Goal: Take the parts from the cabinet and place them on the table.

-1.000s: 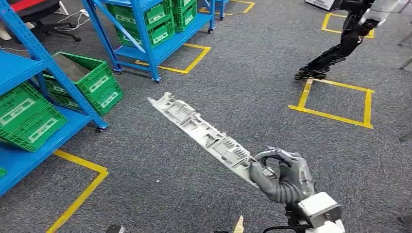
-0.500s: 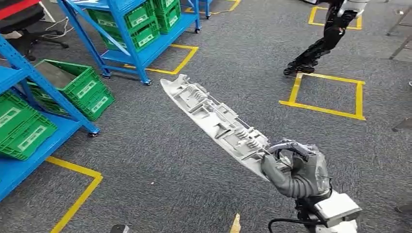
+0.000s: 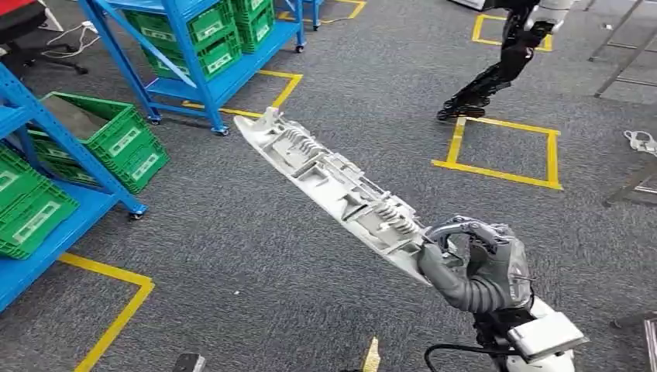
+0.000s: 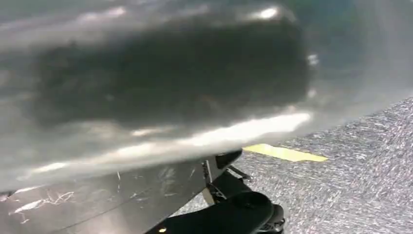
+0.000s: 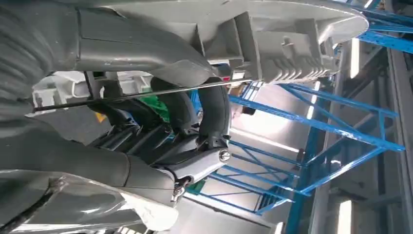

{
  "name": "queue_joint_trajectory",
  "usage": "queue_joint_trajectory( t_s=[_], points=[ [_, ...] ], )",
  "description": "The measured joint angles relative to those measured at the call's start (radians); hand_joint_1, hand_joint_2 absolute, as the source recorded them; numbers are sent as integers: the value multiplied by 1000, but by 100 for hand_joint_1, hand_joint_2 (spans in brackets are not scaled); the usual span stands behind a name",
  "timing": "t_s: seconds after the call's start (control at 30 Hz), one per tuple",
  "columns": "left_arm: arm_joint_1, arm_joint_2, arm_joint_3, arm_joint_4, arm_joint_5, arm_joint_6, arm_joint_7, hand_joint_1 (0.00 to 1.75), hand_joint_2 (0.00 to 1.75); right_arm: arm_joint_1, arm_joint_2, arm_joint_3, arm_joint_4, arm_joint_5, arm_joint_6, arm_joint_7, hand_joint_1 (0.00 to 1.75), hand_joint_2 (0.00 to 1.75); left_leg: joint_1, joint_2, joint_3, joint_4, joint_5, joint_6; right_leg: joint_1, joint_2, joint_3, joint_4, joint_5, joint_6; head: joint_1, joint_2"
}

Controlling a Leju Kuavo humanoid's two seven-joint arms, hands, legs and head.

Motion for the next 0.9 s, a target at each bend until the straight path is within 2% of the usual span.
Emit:
queue_joint_trajectory(
  t_s=[0.03,0.1,0.13,0.17,0.27,0.3,0.33,0.37,0.4,0.43,0.47,0.5,0.53,0.6,0.63,0.67,0.73,0.77,0.8,0.83,0.87,0.9],
  points=[
    [-1,0,0,0,0,0,0,0,0,0,-2,1,0,0,0,0,175,175,0,1,0,1,0,0,-1,-2,25,-49,34,0,1,0],
    [-1,-1,0,0,0,0,0,0,0,-1,-3,1,0,0,0,0,175,175,0,4,3,3,-4,-6,-3,-20,124,-238,122,-2,1,0],
    [-1,0,0,0,1,0,0,0,0,-4,-3,2,0,0,0,0,175,175,-4,4,2,6,-7,-11,0,-38,149,-286,111,-5,0,0],
    [-1,0,0,0,1,0,0,0,0,-7,-3,3,-2,0,0,0,175,175,-9,5,-3,15,-9,-17,2,-33,159,-300,111,-14,1,0],
    [0,0,0,0,1,2,0,0,0,-5,-3,7,-2,4,0,0,175,175,-7,16,-3,11,-5,-27,6,-23,151,-293,113,-27,-2,0],
    [0,0,0,0,1,2,0,0,0,-5,-3,10,-2,4,0,0,175,175,-7,16,-6,14,-14,-34,-1,-20,154,-301,119,-37,-2,0],
    [-1,0,0,0,0,2,0,0,0,-5,-3,15,-2,4,1,0,175,175,-5,6,-13,40,-38,-39,-1,-18,155,-301,119,-41,-5,0],
    [-1,0,0,0,0,2,0,0,0,-5,-3,21,-1,4,2,1,175,175,-4,2,-39,99,-75,-42,-1,-16,154,-301,119,-47,-9,0],
    [-1,1,0,0,-1,2,0,0,0,-5,-3,27,2,3,2,1,175,175,-3,1,-77,185,-117,-45,0,-13,154,-301,119,-49,-9,0],
    [0,2,0,0,-1,3,0,0,0,-6,-3,31,5,3,3,2,175,175,-3,1,-113,263,-145,-46,1,-11,154,-301,118,-50,-8,0],
    [0,2,0,0,-2,3,0,0,0,-5,-3,34,10,3,3,4,175,175,-3,0,-139,318,-158,-46,2,-7,154,-300,118,-51,-9,0],
    [1,3,0,0,-4,4,0,0,0,-5,-3,34,15,3,3,6,175,175,-3,-1,-143,323,-147,-45,3,-3,155,-300,118,-51,-8,0],
    [1,3,0,0,-4,5,0,0,0,-4,-3,35,19,3,3,6,175,175,-4,-1,-128,284,-112,-43,3,2,156,-299,118,-51,-9,0],
    [1,3,0,0,-4,7,0,0,0,-5,-3,39,25,3,3,7,175,175,-4,-8,-48,110,-13,-33,4,12,161,-299,117,-50,-9,0],
    [1,5,0,0,-4,8,0,0,0,-5,-3,42,26,3,3,7,175,175,-4,-25,-18,39,6,-27,2,15,160,-300,117,-50,-8,0],
    [0,5,0,0,-4,9,0,0,0,-6,-3,43,27,3,3,7,175,175,-5,-26,-10,21,0,-25,10,21,154,-294,115,-45,-9,0],
    [-2,5,0,0,-4,10,-1,0,0,-5,-3,45,29,3,3,6,175,175,-8,-23,-13,18,-6,-24,6,23,147,-296,120,-35,-7,0],
    [-1,6,0,0,-4,10,-1,0,0,-5,-3,46,31,3,3,7,175,175,-9,-23,-13,17,-4,-21,4,23,149,-301,122,-28,-8,0],
    [-2,5,0,0,-4,10,-1,0,0,-5,-3,47,31,3,3,7,175,175,-2,-20,-10,4,3,-12,9,24,149,-300,120,-21,-8,0],
    [-3,4,0,0,-4,10,-2,0,0,-3,-3,48,32,3,3,7,175,175,1,-15,-7,-1,7,-6,6,16,134,-282,102,-19,-7,0],
    [-4,4,0,0,-4,9,-2,0,0,-6,-3,49,32,3,3,7,175,175,2,-15,-8,0,7,-2,6,8,110,-227,67,-15,0,0],
    [-4,3,0,0,-4,9,-2,0,0,-6,-3,49,33,3,3,6,175,175,1,-13,-8,0,7,-1,3,3,75,-148,31,-11,1,0]
  ],
)
